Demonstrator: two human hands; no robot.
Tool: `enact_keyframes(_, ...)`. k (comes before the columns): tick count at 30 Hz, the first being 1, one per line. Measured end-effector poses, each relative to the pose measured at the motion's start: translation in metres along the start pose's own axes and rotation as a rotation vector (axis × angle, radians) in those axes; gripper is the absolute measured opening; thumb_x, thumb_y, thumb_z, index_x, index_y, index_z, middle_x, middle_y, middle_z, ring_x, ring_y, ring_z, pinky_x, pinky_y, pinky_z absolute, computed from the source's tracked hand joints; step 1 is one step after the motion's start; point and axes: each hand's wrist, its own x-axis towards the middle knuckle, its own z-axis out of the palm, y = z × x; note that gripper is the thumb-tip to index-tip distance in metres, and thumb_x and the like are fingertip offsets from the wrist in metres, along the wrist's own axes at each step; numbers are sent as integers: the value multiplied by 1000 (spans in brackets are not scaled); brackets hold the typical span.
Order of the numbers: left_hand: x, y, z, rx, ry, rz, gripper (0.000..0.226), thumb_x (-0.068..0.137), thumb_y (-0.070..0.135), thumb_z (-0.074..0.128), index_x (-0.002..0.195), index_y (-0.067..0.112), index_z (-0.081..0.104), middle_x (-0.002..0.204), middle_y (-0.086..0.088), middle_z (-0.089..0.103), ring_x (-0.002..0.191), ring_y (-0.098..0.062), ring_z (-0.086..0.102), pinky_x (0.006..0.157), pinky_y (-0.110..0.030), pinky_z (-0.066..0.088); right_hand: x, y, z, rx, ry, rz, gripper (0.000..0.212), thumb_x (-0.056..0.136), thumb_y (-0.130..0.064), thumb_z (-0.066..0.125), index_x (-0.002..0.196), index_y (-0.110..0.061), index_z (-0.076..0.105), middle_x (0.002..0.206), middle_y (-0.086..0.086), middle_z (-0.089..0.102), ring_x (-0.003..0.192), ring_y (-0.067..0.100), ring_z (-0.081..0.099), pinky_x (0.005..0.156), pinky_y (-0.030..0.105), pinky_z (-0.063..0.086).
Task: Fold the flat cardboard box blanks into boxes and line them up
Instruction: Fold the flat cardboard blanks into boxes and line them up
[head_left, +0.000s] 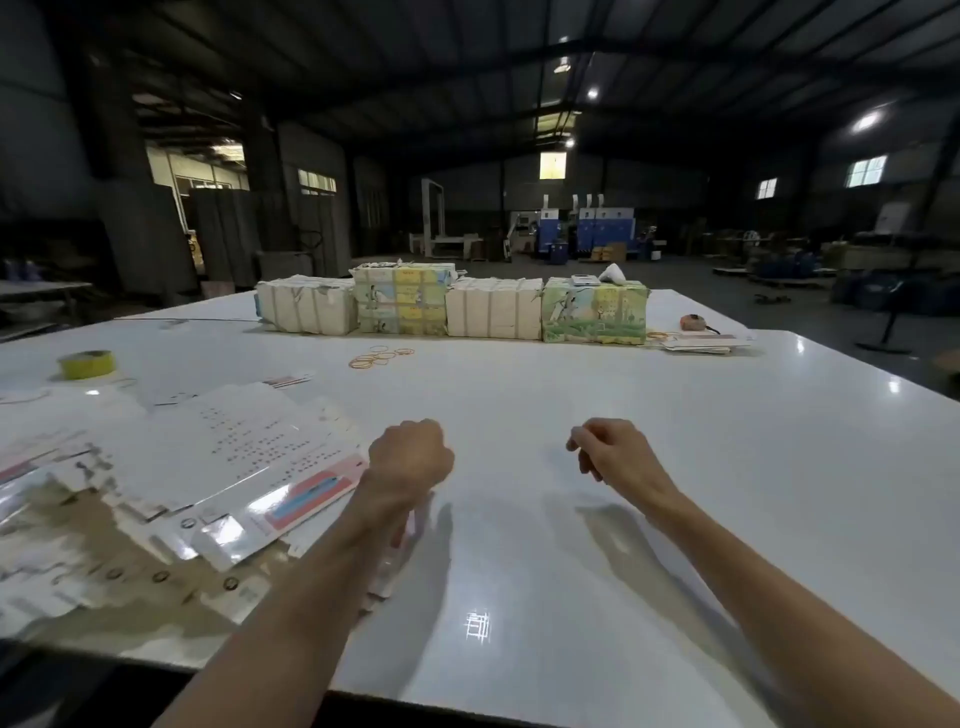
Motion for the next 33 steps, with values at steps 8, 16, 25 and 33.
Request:
enact_keyframes(8,-8,-28,18,419,19,-141,77,87,77,64,125,10,59,126,-12,62,116,-25,56,100,-34,46,10,43,7,42,123,76,31,103,-21,55,77,-19,73,63,0,70,51,6,60,59,27,46)
enact_keyframes(16,1,-28,2,328,-94,-178,67,82,68,78,115,12,65,111,-6,72,101,-20,70,96,-31,54,3,39,13,-14,-4,-14,31,105,-27,54,81,-22,72,65,0,69,52,7,60,60,24,49)
enact_keyframes(25,4,-27,-20,137,-259,-112,62,81,52,88,117,8,63,108,-7,70,99,-24,67,80,-33,50,-7,32,11,-18,-63,-43,30,106,-25,54,83,-20,72,65,1,67,56,10,58,64,29,53)
enact_keyframes(33,-2,-26,-11,158,-173,-106,59,84,48,86,119,9,59,106,-7,61,107,-24,61,87,-34,50,-15,27,10,-16,-70,-65,30,107,-24,55,83,-19,74,68,2,68,58,11,60,60,23,51)
